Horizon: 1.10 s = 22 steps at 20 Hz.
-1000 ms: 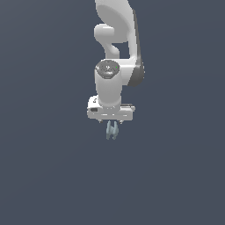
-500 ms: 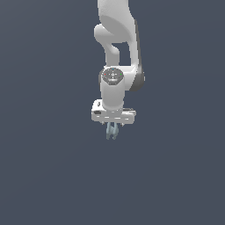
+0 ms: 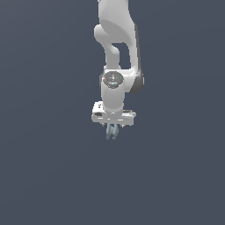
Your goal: Pick up the object and move it to a goal position.
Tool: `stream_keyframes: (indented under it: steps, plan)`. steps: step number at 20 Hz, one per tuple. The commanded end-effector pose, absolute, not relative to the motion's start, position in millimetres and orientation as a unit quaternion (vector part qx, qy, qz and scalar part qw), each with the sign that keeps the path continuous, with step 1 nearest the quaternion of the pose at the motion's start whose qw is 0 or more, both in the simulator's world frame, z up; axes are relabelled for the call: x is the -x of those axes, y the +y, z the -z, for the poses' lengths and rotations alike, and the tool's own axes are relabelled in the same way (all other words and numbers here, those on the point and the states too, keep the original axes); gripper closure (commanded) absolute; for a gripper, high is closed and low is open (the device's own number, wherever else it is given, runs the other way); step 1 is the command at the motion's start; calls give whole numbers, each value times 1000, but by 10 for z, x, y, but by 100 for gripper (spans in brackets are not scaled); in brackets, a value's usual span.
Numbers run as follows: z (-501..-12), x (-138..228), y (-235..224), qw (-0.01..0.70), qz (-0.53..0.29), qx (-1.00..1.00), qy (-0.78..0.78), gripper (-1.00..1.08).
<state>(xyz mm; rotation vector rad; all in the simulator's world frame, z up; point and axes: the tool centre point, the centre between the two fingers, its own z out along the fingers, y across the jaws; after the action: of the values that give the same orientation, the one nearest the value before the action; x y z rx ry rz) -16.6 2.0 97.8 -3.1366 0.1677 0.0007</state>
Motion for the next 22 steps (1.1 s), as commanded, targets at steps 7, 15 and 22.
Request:
stream_keyframes:
  steps: [7,15,22]
  plan:
    - [-618,177,21,0,0,999,54,-92]
    - [-577,168,22,0,0,999,54,108]
    - [-586,168,20,0,0,999,54,108]
